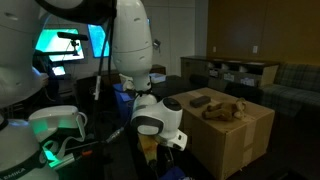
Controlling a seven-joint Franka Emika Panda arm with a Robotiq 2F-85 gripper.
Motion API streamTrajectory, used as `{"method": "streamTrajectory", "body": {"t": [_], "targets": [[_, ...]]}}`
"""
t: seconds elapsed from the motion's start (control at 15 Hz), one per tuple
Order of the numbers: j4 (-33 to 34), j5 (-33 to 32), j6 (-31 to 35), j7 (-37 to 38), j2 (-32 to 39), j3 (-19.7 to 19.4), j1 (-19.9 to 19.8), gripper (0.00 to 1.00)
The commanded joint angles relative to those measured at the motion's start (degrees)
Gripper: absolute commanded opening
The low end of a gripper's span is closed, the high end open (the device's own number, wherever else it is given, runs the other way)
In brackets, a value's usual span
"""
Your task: Switch between the objects on the box and on the table
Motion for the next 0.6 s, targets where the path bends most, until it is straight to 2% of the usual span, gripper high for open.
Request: {"method": "streamTrajectory", "body": {"t": [0.0,0.53], "targets": [[1.6,-2.0,0.0,-3.0,3.1,0.5,-1.1,1.00],[4.6,-6.3,1.3,-3.1,7.8,-1.7,0.5,1.00]]}}
